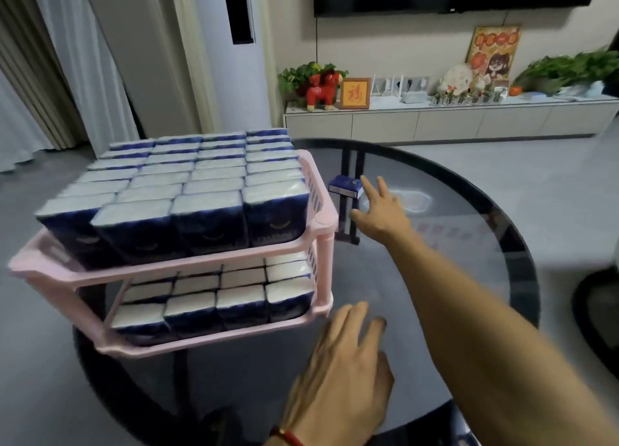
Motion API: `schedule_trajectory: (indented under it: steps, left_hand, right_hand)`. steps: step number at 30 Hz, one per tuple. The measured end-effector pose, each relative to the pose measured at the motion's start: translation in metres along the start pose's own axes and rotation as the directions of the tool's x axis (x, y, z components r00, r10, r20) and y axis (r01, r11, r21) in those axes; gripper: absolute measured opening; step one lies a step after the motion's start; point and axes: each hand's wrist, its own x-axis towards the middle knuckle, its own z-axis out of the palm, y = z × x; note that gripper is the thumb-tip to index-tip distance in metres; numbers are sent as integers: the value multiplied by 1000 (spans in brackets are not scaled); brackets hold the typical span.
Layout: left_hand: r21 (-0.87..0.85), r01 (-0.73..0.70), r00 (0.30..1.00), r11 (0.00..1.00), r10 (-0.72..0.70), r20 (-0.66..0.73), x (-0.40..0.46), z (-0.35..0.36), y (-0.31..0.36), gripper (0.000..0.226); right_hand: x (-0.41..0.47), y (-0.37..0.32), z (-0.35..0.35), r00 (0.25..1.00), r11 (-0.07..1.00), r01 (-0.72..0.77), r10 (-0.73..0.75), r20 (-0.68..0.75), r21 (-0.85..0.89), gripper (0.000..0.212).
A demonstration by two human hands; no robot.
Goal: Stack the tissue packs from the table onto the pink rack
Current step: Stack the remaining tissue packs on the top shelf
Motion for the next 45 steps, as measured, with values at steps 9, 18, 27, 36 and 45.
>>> schedule_trajectory:
  steps: [9, 18, 27, 36, 45]
  left_hand:
    - [-29, -51, 993, 998, 47, -105, 4, 3, -2, 45]
    - [-159, -48, 989, 986, 25, -142, 1, 1, -5, 45]
    - [-554, 6, 887, 832, -260, -381, -38, -33, 25, 31]
    - [-765, 83, 948, 639, -287, -137, -64, -76, 45, 34]
    - [-616, 33, 934, 787, -244, -262, -120, -125, 10, 61]
  right_hand:
    - [14, 5, 9, 992, 983, 90, -102, -71, -158, 43]
    - [-120, 32, -41, 986, 972, 167, -165, 23, -166, 23]
    - [-268, 18, -115, 941, 706, -298, 106, 320, 643, 42]
    - [-298, -41, -111, 934, 802, -163, -62, 352, 575, 60]
    - [-310, -105, -81, 884, 702, 243, -445, 145, 670, 44]
